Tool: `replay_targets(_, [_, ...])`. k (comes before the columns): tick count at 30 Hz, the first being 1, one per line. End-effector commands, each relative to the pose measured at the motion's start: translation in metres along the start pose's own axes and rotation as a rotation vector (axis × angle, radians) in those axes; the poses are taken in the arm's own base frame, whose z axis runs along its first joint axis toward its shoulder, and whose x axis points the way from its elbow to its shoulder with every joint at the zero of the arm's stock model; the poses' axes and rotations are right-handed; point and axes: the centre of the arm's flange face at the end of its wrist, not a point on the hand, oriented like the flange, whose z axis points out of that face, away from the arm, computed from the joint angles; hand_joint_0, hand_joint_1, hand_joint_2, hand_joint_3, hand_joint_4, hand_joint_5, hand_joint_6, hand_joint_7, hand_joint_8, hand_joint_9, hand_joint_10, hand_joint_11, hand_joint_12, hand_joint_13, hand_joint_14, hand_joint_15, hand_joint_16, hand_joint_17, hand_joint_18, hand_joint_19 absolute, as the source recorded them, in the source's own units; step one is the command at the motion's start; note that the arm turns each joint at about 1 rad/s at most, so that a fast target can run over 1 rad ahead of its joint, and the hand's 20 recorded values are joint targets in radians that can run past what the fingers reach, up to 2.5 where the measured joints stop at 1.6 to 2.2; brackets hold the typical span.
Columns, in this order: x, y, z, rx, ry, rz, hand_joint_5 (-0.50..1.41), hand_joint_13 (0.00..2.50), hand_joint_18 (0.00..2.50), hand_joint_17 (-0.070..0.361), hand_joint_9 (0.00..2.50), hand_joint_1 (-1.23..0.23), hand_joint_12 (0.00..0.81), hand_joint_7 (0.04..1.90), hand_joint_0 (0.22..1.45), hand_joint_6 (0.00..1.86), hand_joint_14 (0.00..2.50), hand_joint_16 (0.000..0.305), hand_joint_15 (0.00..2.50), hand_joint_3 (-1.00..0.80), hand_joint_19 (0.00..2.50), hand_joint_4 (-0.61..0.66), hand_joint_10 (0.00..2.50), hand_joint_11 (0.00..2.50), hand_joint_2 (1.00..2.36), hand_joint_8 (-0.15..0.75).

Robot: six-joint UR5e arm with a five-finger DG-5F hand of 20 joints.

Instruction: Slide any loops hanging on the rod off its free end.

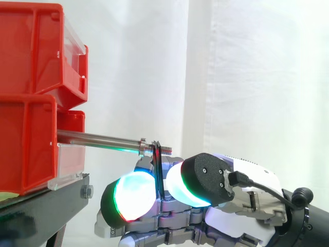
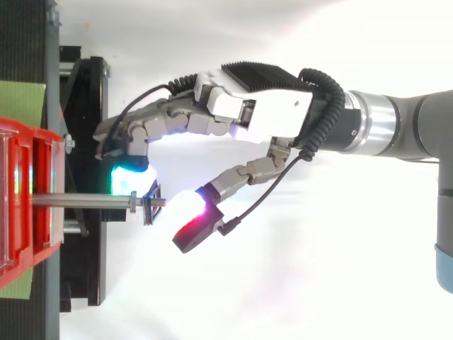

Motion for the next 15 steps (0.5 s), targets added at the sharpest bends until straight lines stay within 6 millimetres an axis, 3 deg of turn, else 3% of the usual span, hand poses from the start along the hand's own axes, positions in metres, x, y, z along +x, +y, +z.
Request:
replay_targets(1, [0.0003, 0.0012, 0.0012, -0.004, -0.001, 0.001, -0.16, 0.48, 0.56, 0.126, 0.6, -0.67, 0.345, 1.08, 0.56, 0.6, 0.0, 0.056, 0.15, -0.35, 0.3, 0.19, 0.01, 0.34, 1.01, 0.259])
replay_targets(8, [0.0001, 0.0016, 0.0019, -0.005, -0.002, 0.01, -0.19, 0.47, 0.55, 0.124, 0.61, -0.66, 0.342, 0.83, 0.59, 0.79, 0.01, 0.055, 0.15, -0.19, 0.3, 0.18, 0.02, 0.38, 1.02, 0.258])
replay_targets(15, [-0.0061, -0.0011, 0.0008, -0.005, -0.004, 0.041, -0.2, 0.47, 0.55, 0.124, 0.61, -0.65, 0.344, 0.78, 0.58, 0.86, 0.01, 0.055, 0.15, -0.1, 0.3, 0.17, 0.01, 0.4, 1.02, 0.26])
